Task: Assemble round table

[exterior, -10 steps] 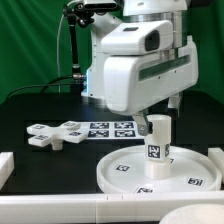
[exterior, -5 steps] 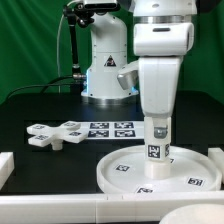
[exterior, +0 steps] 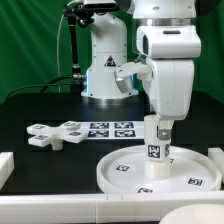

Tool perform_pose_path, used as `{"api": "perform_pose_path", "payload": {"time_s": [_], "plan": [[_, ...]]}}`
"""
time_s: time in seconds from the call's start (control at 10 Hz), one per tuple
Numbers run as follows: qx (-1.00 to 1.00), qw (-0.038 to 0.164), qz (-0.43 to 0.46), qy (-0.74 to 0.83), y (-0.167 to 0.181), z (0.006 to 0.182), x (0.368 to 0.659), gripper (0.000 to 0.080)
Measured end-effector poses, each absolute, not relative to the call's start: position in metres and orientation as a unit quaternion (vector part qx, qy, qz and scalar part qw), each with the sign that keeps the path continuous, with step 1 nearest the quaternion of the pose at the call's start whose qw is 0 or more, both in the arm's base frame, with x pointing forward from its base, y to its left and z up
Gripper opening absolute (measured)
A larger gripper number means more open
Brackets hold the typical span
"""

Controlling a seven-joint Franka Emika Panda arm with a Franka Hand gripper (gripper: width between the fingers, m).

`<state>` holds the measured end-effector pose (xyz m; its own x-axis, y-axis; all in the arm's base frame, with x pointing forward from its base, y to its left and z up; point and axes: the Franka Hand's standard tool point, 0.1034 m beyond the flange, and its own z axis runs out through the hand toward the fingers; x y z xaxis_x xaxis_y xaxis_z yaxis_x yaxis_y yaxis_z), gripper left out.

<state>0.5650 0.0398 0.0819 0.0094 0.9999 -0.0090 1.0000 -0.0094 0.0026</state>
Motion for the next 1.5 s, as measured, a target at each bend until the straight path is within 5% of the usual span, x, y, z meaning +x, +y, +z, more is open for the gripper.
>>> {"api": "perform_pose_path", "payload": {"time_s": [0.1, 0.2, 0.4, 1.5], "plan": [[0.713, 0.004, -0.002, 0.701, 0.0394, 0.0817, 0.5649, 0.0623], [0.713, 0.004, -0.003, 0.701, 0.0392, 0.0816, 0.5648, 0.0447], [0.72, 0.004, -0.002, 0.694, 0.0392, 0.0816, 0.5648, 0.0404], [0.936, -0.002, -0.003, 0.351, 0.0401, 0.0802, 0.5654, 0.0407]]}}
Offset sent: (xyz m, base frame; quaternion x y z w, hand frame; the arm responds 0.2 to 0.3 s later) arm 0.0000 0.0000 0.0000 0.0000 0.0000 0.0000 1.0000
